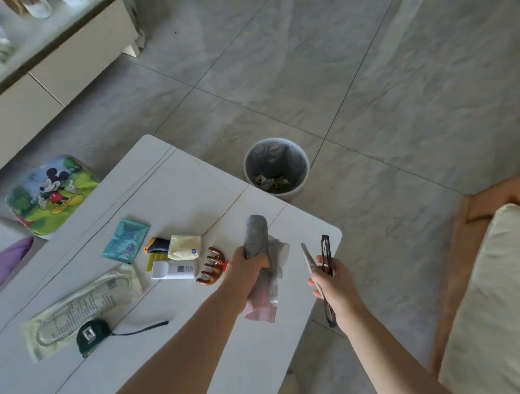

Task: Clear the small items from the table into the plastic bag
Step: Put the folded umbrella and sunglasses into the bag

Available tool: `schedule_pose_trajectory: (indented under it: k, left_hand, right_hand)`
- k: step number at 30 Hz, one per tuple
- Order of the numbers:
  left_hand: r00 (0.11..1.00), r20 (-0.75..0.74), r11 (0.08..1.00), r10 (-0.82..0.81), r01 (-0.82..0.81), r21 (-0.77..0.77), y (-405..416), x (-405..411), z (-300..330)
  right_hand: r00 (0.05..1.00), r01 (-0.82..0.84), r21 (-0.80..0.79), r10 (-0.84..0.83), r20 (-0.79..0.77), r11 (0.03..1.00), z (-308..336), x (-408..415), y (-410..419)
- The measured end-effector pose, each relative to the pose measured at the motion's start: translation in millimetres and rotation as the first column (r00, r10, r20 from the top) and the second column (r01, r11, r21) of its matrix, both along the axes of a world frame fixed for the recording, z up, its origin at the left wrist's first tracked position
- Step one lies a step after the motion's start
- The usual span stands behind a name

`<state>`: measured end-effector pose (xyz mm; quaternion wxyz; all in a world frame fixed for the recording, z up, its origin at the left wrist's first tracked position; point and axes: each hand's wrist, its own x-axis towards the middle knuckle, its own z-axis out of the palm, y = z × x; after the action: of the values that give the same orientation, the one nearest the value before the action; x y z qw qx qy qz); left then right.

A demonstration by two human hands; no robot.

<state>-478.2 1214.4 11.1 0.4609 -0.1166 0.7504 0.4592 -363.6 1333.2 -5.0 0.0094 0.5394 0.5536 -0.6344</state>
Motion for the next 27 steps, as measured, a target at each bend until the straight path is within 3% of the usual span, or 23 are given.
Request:
schedule_pose_trajectory:
  k: [5, 11, 15, 19, 24, 27]
  left_hand:
    - [0.997, 0.035, 0.995, -0.074, 0.071, 0.075, -4, 56, 58]
    - [0.966, 0.217, 0.975, -0.139, 0.094, 0.203, 13, 139, 120]
    - [0.94, 0.225, 0.948, -0.255, 0.197, 0.251, 45, 194, 145]
    - [0.884, 0.237, 0.895, -0.402, 0.326, 0.303, 91, 257, 162]
    - [0.781, 0.275, 0.817, -0.561, 0.47, 0.333, 144, 344, 183]
    - [0.743, 0.256, 0.774, -0.619, 0.521, 0.36, 171, 395, 186]
  right_hand:
    - [0.992, 0.081, -0.02, -0.083, -0.096, 0.997, 59, 61, -14]
    - [0.942, 0.279, -0.135, -0.298, -0.152, 0.951, 116, 156, -12]
    - [0.837, 0.471, -0.256, -0.519, -0.174, 0.844, 141, 226, 10]
    - [0.698, 0.617, -0.273, -0.674, -0.244, 0.738, 161, 292, 33]
    - [0.564, 0.693, -0.226, -0.709, -0.423, 0.685, 184, 379, 58]
    - [0.477, 0.766, -0.211, -0.757, -0.446, 0.607, 198, 433, 75]
